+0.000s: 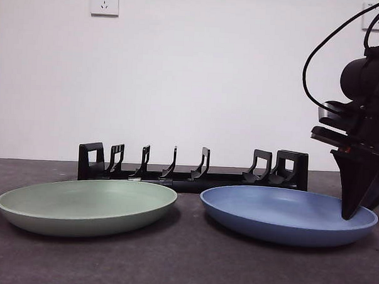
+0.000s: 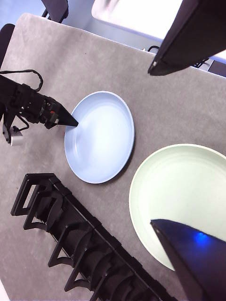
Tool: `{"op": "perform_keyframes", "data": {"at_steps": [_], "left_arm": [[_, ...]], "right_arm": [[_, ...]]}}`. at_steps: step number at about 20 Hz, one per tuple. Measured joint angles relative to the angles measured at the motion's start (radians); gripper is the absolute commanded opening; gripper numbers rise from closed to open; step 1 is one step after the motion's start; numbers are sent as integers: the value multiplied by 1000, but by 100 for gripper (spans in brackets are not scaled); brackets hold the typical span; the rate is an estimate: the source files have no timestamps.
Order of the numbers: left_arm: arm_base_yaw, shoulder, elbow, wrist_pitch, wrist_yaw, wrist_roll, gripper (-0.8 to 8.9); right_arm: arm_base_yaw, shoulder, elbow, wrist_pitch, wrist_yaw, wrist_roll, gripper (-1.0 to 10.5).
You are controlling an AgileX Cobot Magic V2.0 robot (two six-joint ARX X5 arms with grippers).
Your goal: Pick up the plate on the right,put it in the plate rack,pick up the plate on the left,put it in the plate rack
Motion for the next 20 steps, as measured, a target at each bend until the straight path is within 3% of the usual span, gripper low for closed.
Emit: {"op": "perform_keyframes", "data": {"at_steps": [5, 12, 16, 20], "left_arm": [[-18, 0, 0, 0, -10, 25, 539], [-161, 3, 0, 1, -167, 202, 539], [-275, 29, 0, 27, -299, 318, 534], [-417, 77, 0, 114, -522, 446, 534]], "right_arm": [[-1, -4, 3, 7, -15, 0, -12], [-1, -167, 155, -250, -24, -38, -13], [2, -263, 341, -367, -92, -42, -13], [51, -269, 452, -470, -121, -40, -13]]}}
